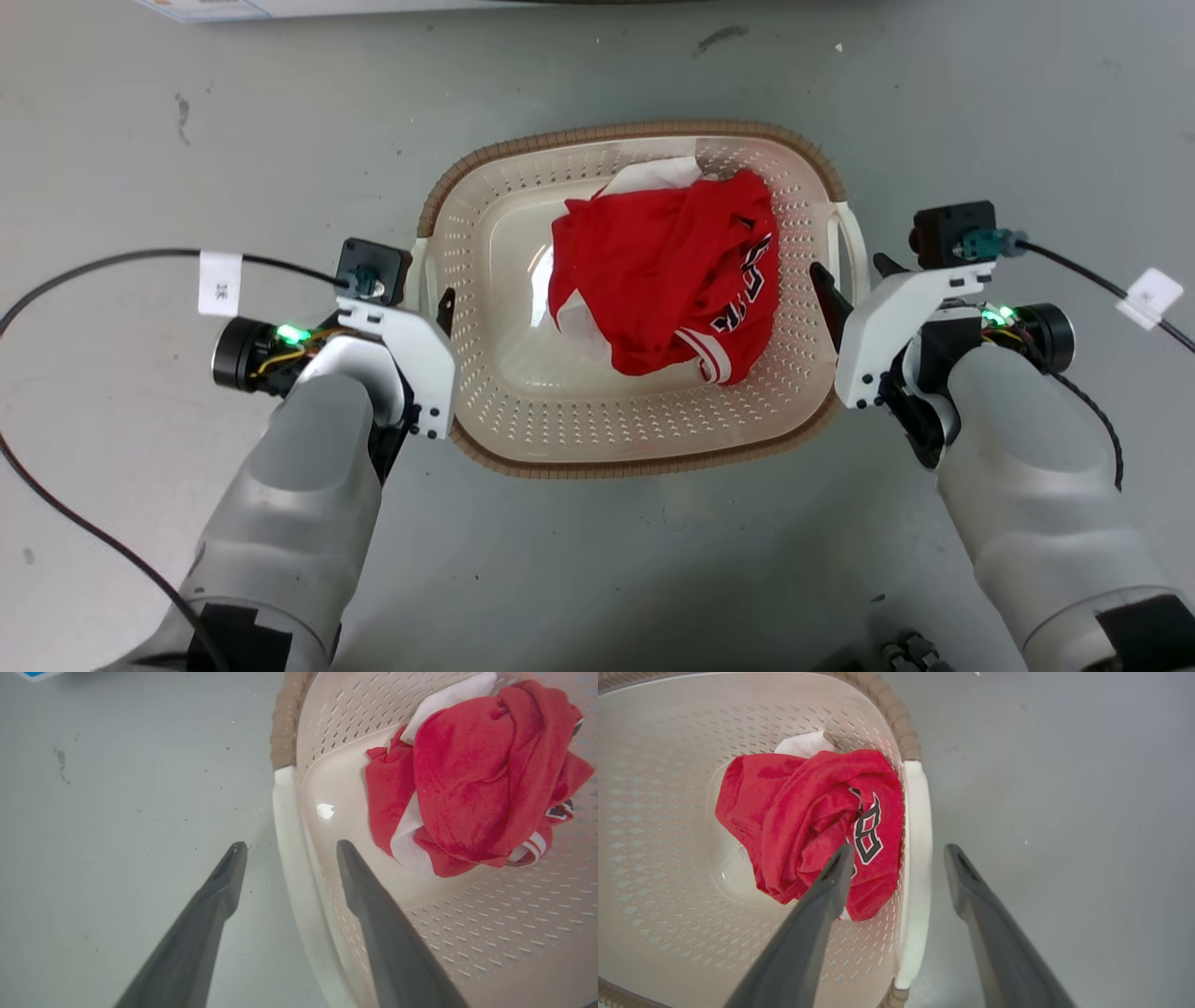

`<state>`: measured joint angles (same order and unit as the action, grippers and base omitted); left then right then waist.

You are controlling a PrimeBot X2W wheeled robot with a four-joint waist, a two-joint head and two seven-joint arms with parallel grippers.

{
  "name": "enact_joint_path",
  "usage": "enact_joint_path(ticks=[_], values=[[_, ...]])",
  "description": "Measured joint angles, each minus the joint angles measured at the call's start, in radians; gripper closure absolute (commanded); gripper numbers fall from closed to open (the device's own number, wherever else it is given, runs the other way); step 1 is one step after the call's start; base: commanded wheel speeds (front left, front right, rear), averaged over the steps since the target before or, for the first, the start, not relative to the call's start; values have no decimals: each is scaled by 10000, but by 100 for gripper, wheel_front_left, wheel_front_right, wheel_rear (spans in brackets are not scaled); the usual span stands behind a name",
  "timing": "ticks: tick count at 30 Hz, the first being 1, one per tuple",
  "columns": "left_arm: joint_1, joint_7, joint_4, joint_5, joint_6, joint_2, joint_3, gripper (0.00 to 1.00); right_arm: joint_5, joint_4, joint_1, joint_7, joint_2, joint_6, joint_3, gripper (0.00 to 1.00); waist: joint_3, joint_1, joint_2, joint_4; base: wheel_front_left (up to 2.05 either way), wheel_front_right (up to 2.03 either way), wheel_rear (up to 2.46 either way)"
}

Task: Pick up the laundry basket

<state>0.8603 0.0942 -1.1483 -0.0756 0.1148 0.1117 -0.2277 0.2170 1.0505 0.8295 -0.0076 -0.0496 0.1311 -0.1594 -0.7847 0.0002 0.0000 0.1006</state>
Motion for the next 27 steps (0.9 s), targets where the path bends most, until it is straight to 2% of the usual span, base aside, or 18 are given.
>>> enact_joint_path(ticks=[12,27], values=[[906,-1060,-830,-362,144,-134,-861,0,458,1532,1148,957,4,0,-648,0,-462,-1,0,-83,0,0,0],[1047,-1442,-836,-1593,146,-96,-2293,0,1066,2138,1508,1241,0,-2,-913,0,-522,-1,0,-166,0,0,0]])
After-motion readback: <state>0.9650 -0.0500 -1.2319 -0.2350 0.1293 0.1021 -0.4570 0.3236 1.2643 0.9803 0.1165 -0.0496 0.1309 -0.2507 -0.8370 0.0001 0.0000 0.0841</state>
